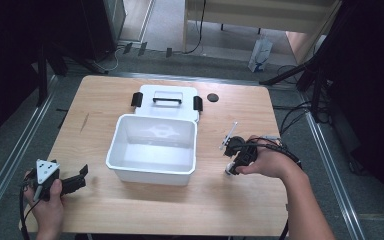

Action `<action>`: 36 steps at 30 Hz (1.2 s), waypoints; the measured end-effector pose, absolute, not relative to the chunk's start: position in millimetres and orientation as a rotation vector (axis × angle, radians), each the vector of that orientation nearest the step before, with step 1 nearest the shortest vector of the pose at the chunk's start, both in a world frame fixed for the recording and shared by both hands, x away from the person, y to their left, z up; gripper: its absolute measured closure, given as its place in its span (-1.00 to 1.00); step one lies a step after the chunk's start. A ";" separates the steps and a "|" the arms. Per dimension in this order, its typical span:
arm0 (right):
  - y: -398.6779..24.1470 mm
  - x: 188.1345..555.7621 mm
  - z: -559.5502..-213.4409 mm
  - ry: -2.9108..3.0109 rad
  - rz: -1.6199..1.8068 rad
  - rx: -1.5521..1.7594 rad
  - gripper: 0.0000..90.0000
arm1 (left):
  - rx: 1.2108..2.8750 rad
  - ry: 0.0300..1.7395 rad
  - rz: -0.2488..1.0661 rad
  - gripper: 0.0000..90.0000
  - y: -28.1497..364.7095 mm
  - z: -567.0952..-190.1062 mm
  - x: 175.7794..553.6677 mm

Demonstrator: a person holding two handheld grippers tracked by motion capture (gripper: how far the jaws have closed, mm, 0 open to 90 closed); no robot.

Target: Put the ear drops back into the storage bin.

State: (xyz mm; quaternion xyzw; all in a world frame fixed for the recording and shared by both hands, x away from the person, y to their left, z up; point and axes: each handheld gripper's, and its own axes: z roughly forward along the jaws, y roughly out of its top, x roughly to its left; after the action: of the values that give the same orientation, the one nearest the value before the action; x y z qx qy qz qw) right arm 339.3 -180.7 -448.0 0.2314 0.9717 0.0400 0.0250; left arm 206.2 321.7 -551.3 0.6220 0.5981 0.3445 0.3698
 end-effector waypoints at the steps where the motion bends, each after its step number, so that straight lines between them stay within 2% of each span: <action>1: -180.1 340.1 -447.9 3.005 0.125 0.721 0.35 | 1.597 1.535 0.884 -0.99 321.7 -551.3 206.2; 11: -175.1 342.2 -452.5 3.000 0.093 0.703 0.59 | 1.596 1.534 0.880 -0.99 322.2 -551.3 206.4; 23: -175.2 339.6 -449.4 3.044 0.116 0.615 0.60 | 1.594 1.532 0.881 -0.99 322.3 -551.4 206.4; 36: -165.6 337.9 -418.8 3.053 0.147 0.553 0.60 | 1.594 1.535 0.884 -0.99 321.8 -551.2 206.1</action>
State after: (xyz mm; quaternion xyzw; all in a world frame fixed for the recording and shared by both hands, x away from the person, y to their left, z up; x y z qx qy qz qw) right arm 337.9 -165.6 -418.8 0.1779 0.9828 0.0474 0.0177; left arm 206.1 321.8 -551.2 0.6214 0.5984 0.3446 0.3702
